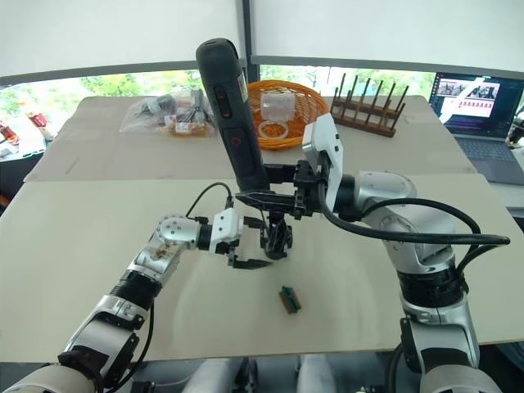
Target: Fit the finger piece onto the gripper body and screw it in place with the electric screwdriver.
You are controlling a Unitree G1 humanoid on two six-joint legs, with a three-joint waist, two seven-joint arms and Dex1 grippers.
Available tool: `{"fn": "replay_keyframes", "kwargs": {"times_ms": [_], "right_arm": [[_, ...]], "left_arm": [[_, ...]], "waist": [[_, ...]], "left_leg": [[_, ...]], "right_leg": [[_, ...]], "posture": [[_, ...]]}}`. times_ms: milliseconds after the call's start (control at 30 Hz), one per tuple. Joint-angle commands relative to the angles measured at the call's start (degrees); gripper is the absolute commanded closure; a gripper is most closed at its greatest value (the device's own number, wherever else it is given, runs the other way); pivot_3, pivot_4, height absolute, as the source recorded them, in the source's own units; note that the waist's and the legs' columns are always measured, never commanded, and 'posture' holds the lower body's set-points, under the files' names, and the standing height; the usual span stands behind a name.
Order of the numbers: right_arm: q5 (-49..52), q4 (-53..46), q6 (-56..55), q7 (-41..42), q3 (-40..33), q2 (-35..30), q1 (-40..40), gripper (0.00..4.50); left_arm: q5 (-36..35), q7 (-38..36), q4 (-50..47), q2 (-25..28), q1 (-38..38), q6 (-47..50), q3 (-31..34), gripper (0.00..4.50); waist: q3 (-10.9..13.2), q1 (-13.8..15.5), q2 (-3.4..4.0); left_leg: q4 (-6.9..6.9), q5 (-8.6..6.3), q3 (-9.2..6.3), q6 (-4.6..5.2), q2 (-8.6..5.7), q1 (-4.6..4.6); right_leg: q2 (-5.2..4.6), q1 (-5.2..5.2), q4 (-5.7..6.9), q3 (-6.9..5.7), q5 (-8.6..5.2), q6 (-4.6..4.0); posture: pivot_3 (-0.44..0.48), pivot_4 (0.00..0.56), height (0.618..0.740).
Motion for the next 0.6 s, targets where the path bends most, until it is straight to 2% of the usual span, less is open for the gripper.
{"fn": "replay_keyframes", "kwargs": {"times_ms": [33, 600], "right_arm": [[1.09, -1.35, -1.03, 0.08, -2.1, -0.24, -1.26, 2.61], [1.09, -1.49, -0.68, -0.32, -1.8, -0.15, -0.62, 2.61]], "left_arm": [[-0.12, 0.09, -0.4, -0.33, -1.16, -1.07, 0.11, 0.0], [-0.17, -0.06, -0.27, -0.3, -1.41, -1.01, 0.14, 0.0]], "waist": [[0.0, 0.0, 0.0], [0.0, 0.0, 0.0]], "left_leg": [[0.0, 0.0, 0.0, 0.0, 0.0, 0.0], [0.0, 0.0, 0.0, 0.0, 0.0, 0.0]], "right_leg": [[0.0, 0.0, 0.0, 0.0, 0.0, 0.0], [0.0, 0.0, 0.01, 0.0, 0.0, 0.0]], "posture": [[0.0, 0.15, 0.74], [0.0, 0.15, 0.74]]}}
